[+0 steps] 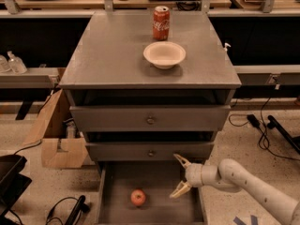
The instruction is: Pick apple from bottom drawer and place on counter
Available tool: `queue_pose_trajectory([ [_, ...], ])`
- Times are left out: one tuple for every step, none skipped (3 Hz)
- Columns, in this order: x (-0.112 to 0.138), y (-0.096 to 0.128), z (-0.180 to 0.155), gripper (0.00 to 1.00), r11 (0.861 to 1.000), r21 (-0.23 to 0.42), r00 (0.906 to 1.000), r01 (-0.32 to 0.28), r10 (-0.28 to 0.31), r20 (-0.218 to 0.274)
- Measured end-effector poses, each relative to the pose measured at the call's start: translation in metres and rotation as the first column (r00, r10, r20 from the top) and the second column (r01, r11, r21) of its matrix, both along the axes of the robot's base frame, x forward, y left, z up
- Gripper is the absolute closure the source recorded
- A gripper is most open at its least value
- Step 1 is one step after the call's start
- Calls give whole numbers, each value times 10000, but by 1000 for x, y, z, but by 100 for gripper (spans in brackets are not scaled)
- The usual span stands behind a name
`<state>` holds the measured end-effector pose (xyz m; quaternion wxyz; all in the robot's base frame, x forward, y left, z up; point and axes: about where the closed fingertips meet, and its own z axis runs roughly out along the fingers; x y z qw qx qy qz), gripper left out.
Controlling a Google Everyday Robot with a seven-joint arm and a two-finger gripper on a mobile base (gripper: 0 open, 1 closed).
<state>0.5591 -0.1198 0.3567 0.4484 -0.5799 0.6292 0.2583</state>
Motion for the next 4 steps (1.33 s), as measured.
queue_pose_trajectory([
  [-1,39,-42,0,9977,606,9995,307,-300,-118],
  [-2,40,-43,0,9976,619,9995,301,-292,-143],
  [1,51,-56,0,9963,848,9993,166,-138,-334],
  [5,79,-93,0,9960,893,9985,26,23,-549],
])
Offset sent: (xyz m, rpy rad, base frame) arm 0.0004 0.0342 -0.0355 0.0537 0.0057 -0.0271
